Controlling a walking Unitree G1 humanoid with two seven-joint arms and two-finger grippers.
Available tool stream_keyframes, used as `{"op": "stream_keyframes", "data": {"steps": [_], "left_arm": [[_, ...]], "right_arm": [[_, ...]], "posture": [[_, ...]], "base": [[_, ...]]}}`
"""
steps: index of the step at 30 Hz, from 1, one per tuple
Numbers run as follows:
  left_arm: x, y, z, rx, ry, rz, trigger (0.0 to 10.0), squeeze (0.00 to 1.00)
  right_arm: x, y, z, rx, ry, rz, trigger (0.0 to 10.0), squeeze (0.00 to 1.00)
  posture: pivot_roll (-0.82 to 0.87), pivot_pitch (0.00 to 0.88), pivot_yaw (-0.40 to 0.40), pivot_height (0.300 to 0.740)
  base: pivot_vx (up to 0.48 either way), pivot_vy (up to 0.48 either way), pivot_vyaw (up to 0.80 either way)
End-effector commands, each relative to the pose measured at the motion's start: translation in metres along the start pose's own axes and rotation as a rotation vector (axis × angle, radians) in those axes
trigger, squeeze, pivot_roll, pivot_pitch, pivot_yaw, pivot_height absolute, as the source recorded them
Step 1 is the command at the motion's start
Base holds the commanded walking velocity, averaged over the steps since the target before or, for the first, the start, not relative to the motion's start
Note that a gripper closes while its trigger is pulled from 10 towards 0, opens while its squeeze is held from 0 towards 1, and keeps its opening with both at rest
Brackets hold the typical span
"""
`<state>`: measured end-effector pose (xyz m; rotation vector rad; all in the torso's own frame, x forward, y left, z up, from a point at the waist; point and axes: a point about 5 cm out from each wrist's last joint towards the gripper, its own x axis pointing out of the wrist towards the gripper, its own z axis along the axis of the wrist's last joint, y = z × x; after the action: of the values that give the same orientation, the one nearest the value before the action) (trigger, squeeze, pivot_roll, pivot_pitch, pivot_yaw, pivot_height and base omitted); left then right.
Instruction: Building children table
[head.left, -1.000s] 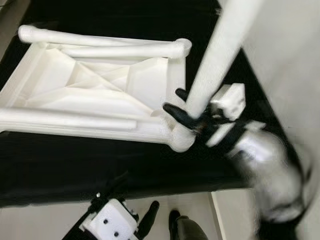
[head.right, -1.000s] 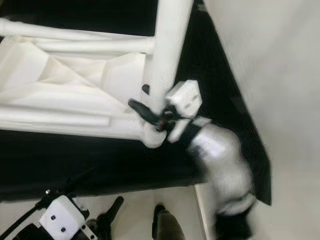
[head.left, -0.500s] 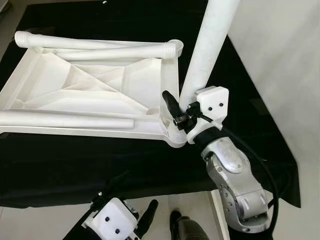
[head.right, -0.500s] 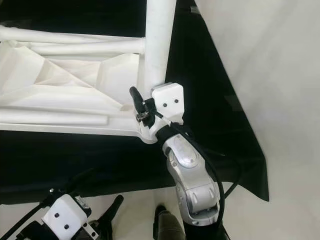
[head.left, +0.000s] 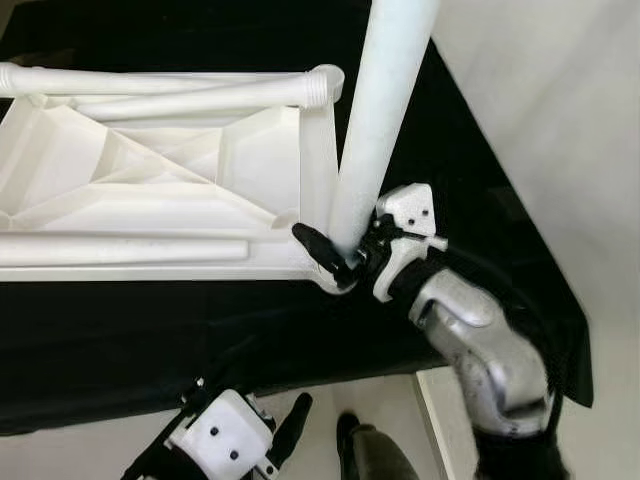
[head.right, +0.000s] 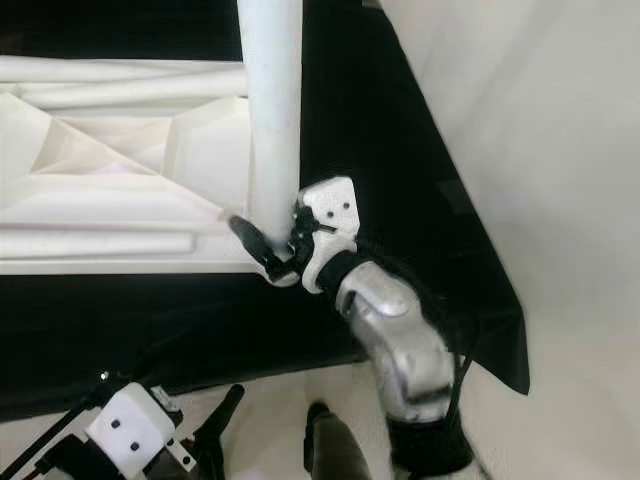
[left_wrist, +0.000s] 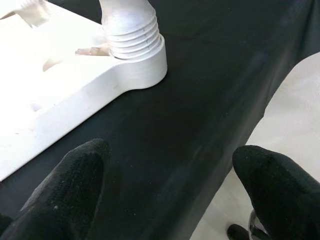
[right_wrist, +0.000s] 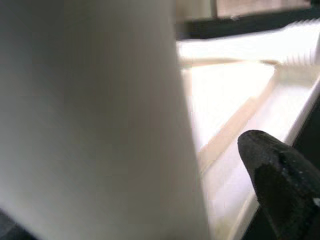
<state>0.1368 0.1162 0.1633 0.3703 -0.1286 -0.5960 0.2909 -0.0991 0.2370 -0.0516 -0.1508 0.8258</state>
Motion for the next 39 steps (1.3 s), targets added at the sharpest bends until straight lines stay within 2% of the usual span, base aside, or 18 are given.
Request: {"op": "stream_keyframes", "data": {"steps": [1, 3, 4, 7, 9, 10, 18, 21, 27, 29, 31, 32, 33, 34, 35, 36, 37, 39], "left_arm": [[-0.001, -0.004, -0.004, -0.011, 0.018, 0.000, 10.0, 0.00], [0.000, -0.005, -0.005, -0.013, 0.015, 0.001, 10.0, 0.00], [0.000, -0.005, -0.005, -0.013, 0.015, 0.001, 10.0, 0.00], [0.002, -0.006, -0.006, -0.014, 0.012, 0.001, 10.0, 0.00], [0.002, -0.006, -0.006, -0.014, 0.012, 0.001, 10.0, 0.00], [0.004, -0.006, -0.007, -0.013, 0.007, 0.003, 10.0, 0.00], [0.006, -0.007, -0.007, -0.013, 0.001, 0.001, 10.0, 0.00], [0.007, -0.008, -0.008, -0.014, -0.002, 0.002, 10.0, 0.00], [0.008, -0.007, -0.010, -0.012, -0.004, 0.006, 10.0, 0.00], [0.008, -0.007, -0.010, -0.012, -0.004, 0.006, 10.0, 0.00], [0.009, -0.006, -0.011, -0.010, -0.004, 0.007, 10.0, 0.00], [0.009, -0.005, -0.012, -0.007, -0.003, 0.009, 10.0, 0.00], [0.009, -0.005, -0.012, -0.007, -0.003, 0.009, 10.0, 0.00], [0.010, -0.003, -0.014, -0.004, -0.003, 0.012, 10.0, 0.00], [0.010, -0.003, -0.014, -0.004, -0.003, 0.012, 10.0, 0.00], [0.011, -0.001, -0.015, 0.001, -0.001, 0.014, 10.0, 0.00], [0.012, 0.000, -0.017, 0.005, 0.001, 0.017, 10.0, 0.00], [0.012, 0.000, -0.017, 0.005, 0.001, 0.017, 10.0, 0.00]], "right_arm": [[-0.002, -0.008, 0.002, -0.020, -0.004, 0.112, 10.0, 0.00], [-0.003, -0.020, 0.009, -0.060, 0.004, 0.202, 10.0, 0.00], [-0.003, -0.020, 0.009, -0.060, 0.004, 0.202, 10.0, 0.00], [-0.001, -0.026, 0.015, -0.096, 0.014, 0.355, 10.0, 0.00], [-0.001, -0.026, 0.015, -0.096, 0.014, 0.355, 10.0, 0.00], [0.003, -0.032, 0.019, -0.077, 0.011, 0.460, 0.0, 0.00], [0.009, -0.035, 0.016, -0.056, 0.019, 0.495, 0.0, 0.00], [0.012, -0.037, 0.011, -0.063, 0.039, 0.468, 0.0, 0.00], [0.010, -0.044, -0.001, -0.053, 0.094, 0.298, 0.0, 0.00], [0.010, -0.044, -0.001, -0.053, 0.094, 0.298, 0.0, 0.00], [0.009, -0.039, -0.008, -0.028, 0.108, 0.228, 0.0, 0.00], [0.005, -0.031, -0.029, 0.006, 0.186, -0.070, 0.0, 0.00], [0.005, -0.031, -0.029, 0.006, 0.186, -0.070, 0.0, 0.00], [-0.002, -0.014, -0.045, 0.023, 0.232, -0.249, 0.0, 0.00], [-0.002, -0.014, -0.045, 0.023, 0.232, -0.249, 0.0, 0.00], [-0.006, 0.001, -0.055, 0.063, 0.256, -0.369, 0.0, 0.00], [-0.005, 0.011, -0.060, 0.083, 0.258, -0.408, 0.0, 0.00], [-0.005, 0.011, -0.060, 0.083, 0.258, -0.408, 0.0, 0.00]], "posture": [[-0.11, 0.298, -0.045, 0.740], [-0.11, 0.293, -0.049, 0.740], [-0.11, 0.293, -0.049, 0.740], [-0.11, 0.282, -0.057, 0.740], [-0.11, 0.282, -0.057, 0.740], [-0.11, 0.279, -0.059, 0.740], [-0.12, 0.274, -0.064, 0.740], [-0.14, 0.266, -0.067, 0.740], [-0.14, 0.262, -0.067, 0.740], [-0.14, 0.262, -0.067, 0.740], [-0.15, 0.260, -0.071, 0.740], [-0.16, 0.259, -0.073, 0.740], [-0.16, 0.259, -0.073, 0.740], [-0.14, 0.262, -0.060, 0.740], [-0.14, 0.262, -0.060, 0.740], [-0.14, 0.256, -0.048, 0.740], [-0.14, 0.251, -0.043, 0.740], [-0.14, 0.251, -0.043, 0.740]], "base": [[0.000, 0.000, 0.00], [0.000, 0.000, 0.00], [0.000, 0.000, 0.00], [0.000, 0.000, 0.00], [0.000, 0.000, 0.00], [0.000, 0.000, 0.00], [0.000, 0.000, 0.00], [0.000, 0.000, 0.00], [0.000, 0.000, 0.00], [0.000, 0.000, 0.00], [0.000, 0.000, 0.00], [0.000, 0.000, 0.00], [0.000, 0.000, 0.00], [0.000, 0.000, 0.00], [0.000, 0.000, 0.00], [0.000, 0.000, 0.00], [0.000, 0.000, 0.00], [0.000, 0.000, 0.00]]}}
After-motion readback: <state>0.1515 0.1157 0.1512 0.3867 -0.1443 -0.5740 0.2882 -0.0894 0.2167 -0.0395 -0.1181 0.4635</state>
